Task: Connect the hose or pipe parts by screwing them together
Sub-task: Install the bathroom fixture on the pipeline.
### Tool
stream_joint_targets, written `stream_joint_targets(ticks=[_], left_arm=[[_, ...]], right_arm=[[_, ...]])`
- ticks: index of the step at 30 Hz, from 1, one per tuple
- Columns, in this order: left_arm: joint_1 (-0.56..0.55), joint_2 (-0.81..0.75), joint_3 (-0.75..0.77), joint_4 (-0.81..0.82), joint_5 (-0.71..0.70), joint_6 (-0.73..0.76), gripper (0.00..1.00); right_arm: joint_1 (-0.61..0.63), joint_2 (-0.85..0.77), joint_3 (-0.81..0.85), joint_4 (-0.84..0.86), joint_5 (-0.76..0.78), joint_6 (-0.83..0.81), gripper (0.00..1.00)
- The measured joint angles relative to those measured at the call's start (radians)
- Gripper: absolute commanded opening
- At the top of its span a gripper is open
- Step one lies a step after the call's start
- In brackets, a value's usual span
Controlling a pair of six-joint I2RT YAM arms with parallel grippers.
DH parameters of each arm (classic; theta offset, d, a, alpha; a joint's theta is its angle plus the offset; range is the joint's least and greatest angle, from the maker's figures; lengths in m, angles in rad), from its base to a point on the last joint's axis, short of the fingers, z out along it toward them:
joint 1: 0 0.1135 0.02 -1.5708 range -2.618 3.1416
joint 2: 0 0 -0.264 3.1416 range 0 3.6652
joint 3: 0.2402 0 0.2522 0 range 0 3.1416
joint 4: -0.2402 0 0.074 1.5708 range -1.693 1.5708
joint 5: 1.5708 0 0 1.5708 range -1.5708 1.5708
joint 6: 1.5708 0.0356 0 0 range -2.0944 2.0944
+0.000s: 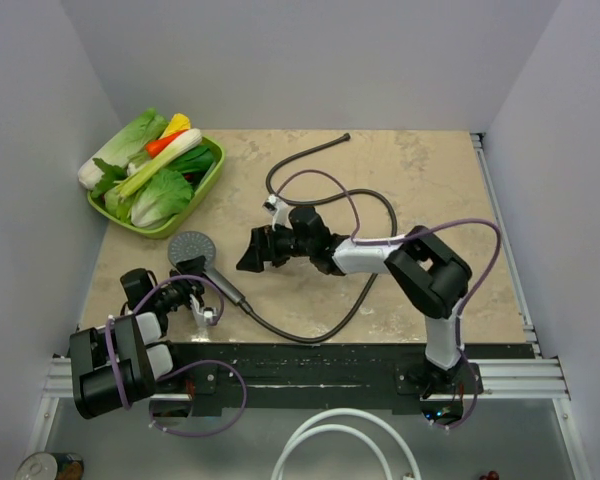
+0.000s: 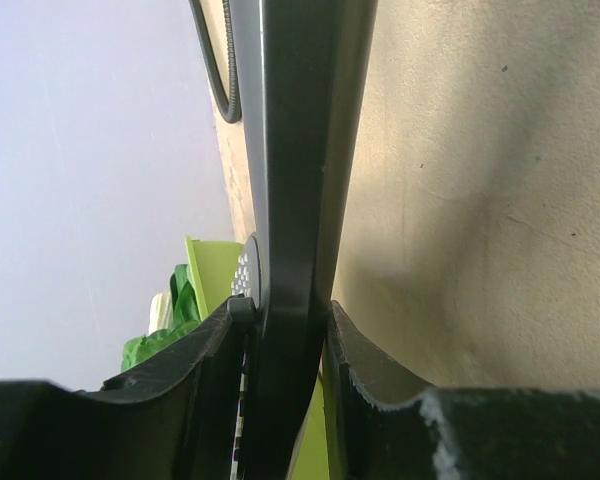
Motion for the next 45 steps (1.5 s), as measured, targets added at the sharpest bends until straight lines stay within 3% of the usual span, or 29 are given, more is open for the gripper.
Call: stream_joint_targets(ticks=[7,11,18,26,33,40,42,45], left_arm=[[0.000,0.000,0.000,-0.001,-0.002,0.000,0.00],[0.000,0.001,0.000,0.000,-0.005,0.000,0.00],[0.000,0.002,0.000,0.000,-0.005,0.000,0.00],[0.000,-0.004,0.000,0.000,-0.005,0.000,0.00],[0.000,-0.011,0.000,-0.001,-0.005,0.000,0.00],[0.000,-0.013,0.000,-0.002,-0.005,0.000,0.00],[0.000,-0.013,0.000,-0.003,-0.005,0.000,0.00],[0.000,-0.013,0.000,-0.003,-0.004,0.000,0.00]], right_arm=[[0.039,-0.268,0.027,-0.345,0.225,-0.281,0.93],[0.163,-0.393,0.033,-0.480,0.385,-0.404,0.88],[0.400,-0.363,0.049,-0.614,0.582,-0.507,0.86],[0.474,-0.277,0.051,-0.632,0.741,-0.547,0.78],[0.484,-0.190,0.074,-0.614,0.777,-0.548,0.71],[0.484,-0.159,0.114,-0.594,0.787,-0.551,0.38],[0.484,-0.152,0.119,-0.584,0.787,-0.552,0.38],[0.484,-0.132,0.131,-0.582,0.786,-0.549,0.53]])
